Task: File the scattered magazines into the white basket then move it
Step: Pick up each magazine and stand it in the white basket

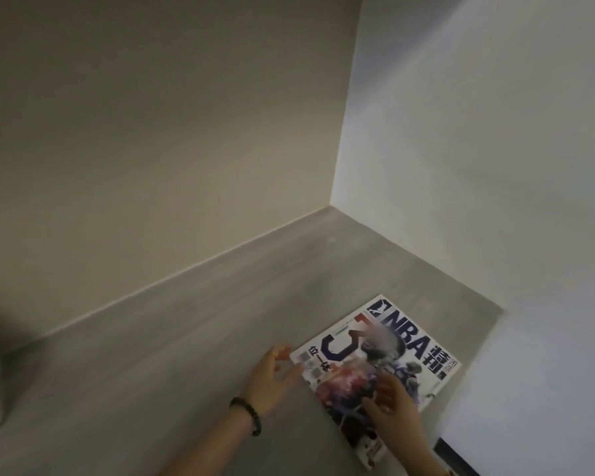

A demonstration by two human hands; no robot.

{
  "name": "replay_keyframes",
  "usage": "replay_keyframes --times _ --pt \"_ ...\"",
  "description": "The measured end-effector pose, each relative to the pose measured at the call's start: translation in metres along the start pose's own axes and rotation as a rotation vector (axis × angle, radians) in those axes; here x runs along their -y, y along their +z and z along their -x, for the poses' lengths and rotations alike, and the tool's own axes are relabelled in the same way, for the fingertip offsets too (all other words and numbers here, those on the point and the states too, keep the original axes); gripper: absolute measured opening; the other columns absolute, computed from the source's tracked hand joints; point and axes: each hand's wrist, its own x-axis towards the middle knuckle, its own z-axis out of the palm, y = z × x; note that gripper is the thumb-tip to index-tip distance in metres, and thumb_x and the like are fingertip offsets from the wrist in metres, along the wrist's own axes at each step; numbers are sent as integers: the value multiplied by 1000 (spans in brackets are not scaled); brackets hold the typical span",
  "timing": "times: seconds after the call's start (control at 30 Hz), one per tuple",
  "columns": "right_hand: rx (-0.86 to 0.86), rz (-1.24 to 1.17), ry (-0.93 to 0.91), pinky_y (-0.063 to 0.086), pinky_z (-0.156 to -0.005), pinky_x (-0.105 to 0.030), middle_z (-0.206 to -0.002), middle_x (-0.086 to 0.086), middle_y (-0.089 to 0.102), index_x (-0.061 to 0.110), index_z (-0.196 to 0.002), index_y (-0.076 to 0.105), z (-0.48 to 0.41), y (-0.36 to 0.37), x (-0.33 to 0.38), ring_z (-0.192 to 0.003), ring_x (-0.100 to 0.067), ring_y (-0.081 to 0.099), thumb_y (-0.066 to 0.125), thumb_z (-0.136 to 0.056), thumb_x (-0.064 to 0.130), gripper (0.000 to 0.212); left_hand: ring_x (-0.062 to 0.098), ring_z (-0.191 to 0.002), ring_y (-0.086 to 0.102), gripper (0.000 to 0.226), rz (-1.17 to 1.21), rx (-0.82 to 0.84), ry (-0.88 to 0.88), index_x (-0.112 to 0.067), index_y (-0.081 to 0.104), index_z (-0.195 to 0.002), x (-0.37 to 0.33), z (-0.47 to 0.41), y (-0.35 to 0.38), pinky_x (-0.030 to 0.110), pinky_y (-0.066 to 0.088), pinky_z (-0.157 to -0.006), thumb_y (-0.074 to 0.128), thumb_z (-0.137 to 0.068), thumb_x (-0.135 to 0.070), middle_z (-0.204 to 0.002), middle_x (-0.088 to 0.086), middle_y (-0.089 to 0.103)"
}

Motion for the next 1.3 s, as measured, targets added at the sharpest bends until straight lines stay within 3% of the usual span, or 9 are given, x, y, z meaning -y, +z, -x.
replay_keyframes --times 0.17,0.3,0.4,0.53,0.7,0.8,1.03,1.2,1.3 --pt "163 250 10 38 -106 -49 -146 -8 35 26 -139 25 -23 -28 -22 -131 -25 39 62 -81 25 69 9 -106 48 63 -125 60 -67 -15 35 -130 -9 -46 50 18 45 -87 66 -78 -34 -129 1 51" --pt "50 875 -335 -28 -108 -37 -155 -4 -17 25 -143 -10 -39 -27 -38 -142 -23 -14 27 -83 66 82 27 -134 27 70 -532 -89 -143 -25 28 -137 -11 -74 71 42 24 -112 59 -78 -45 -147 6 28" --pt "31 1036 -415 -16 -112 -40 -151 -13 -25 18 -142 -16 -40 -25 -45 -139 -27 -22 -10 -76 71 86 28 -130 31 61 -676 -91 -127 -25 35 -134 -17 -87 78 39 30 -110 55 -82 -47 -143 8 32" --pt "96 1191 -477 -12 -113 -43 -151 -16 -25 16 -142 -17 -48 -36 -51 -139 -31 -22 26 -56 90 121 17 -91 57 39 -451 18 -168 -14 53 -111 -25 -101 63 25 49 -74 58 -83 -40 -112 7 60" --pt "181 1075 -445 -11 -114 -40 -149 -7 -31 18 -142 -15 -53 -47 -59 -140 -26 -22 8 -76 76 92 10 -65 60 16 -323 177 -55 -24 57 -88 -37 -97 58 19 47 -61 44 -93 -31 -78 -3 65" --pt "156 750 -235 0 -117 -46 -142 -2 -34 17 -143 -9 -60 -49 -53 -143 -29 -10 42 -84 57 88 10 -57 62 16 -168 99 16 -24 60 -84 -38 -84 54 21 49 -57 46 -93 -24 -68 -7 67" --pt "-5 -412 91 33 -106 -56 -143 -20 36 8 -139 22 -70 -43 -3 -127 -36 41 61 -80 -1 71 12 -59 70 21 324 -139 90 -17 64 -93 -30 -30 25 19 54 -50 46 -91 -6 -71 -3 75" --pt "141 -421 -40 57 -62 -36 -89 -3 71 15 -100 60 -63 -9 55 -75 -20 70 55 -84 0 22 10 -52 68 23 449 -318 143 -17 61 -95 -15 22 -42 19 52 -44 43 -91 -3 -68 -4 75" --pt "246 -341 -202 57 -65 -42 -76 -1 71 18 -90 63 -43 33 101 -68 -22 69 55 -83 -2 22 12 -59 70 23 473 -448 149 -18 58 -99 4 60 -90 23 56 -50 42 -91 -2 -73 -1 75"
